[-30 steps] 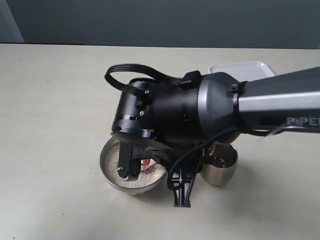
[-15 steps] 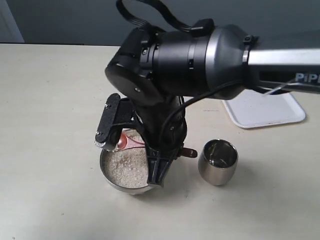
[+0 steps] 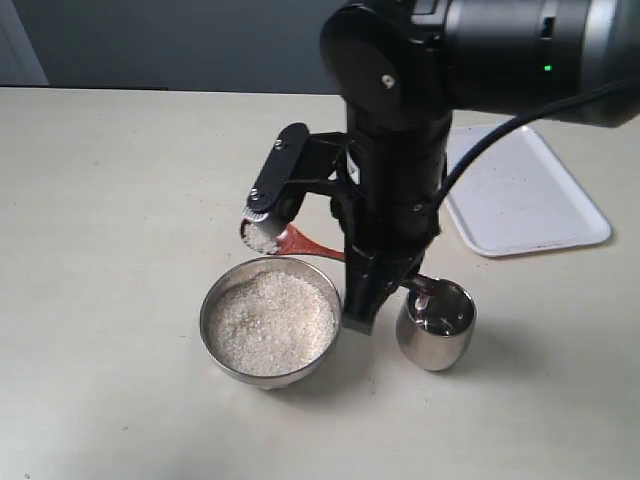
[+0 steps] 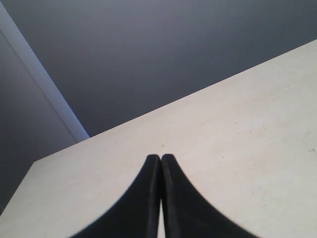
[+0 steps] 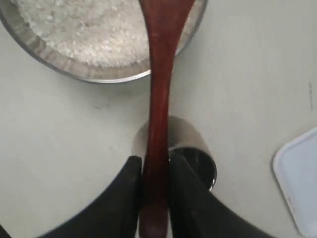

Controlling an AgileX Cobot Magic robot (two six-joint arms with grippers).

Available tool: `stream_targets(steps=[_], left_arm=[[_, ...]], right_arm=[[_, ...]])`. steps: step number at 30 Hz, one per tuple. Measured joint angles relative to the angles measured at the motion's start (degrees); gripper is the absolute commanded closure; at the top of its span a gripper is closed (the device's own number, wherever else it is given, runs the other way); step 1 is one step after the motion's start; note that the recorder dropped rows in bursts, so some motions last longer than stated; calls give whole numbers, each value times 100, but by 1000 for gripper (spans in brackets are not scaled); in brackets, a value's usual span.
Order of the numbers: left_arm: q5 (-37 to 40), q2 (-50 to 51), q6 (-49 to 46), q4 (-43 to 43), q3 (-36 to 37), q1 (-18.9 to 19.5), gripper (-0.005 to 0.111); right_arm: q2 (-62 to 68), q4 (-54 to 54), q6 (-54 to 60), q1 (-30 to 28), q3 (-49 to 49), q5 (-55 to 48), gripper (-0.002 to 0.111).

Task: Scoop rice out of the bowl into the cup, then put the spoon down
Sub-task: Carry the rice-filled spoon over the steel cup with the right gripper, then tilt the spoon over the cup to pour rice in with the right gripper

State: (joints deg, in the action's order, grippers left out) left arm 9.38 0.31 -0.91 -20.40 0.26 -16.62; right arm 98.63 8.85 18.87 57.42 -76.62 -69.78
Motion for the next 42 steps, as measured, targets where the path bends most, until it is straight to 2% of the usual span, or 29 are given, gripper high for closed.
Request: stream_targets(steps=[6, 17, 30, 42], left_arm=[[0, 0, 0, 0, 0, 0, 106], [0, 0, 0, 0, 0, 0, 106], [0, 0, 0, 0, 0, 0, 106], [0, 0, 0, 0, 0, 0, 106]], right_arm=[[-272, 0, 0, -354, 557, -9, 109], [-847, -45, 22, -492, 1378, -9, 109], [-1344, 66, 22, -1377, 2014, -22, 109], [-1349, 391, 24, -1597, 2597, -49, 109]])
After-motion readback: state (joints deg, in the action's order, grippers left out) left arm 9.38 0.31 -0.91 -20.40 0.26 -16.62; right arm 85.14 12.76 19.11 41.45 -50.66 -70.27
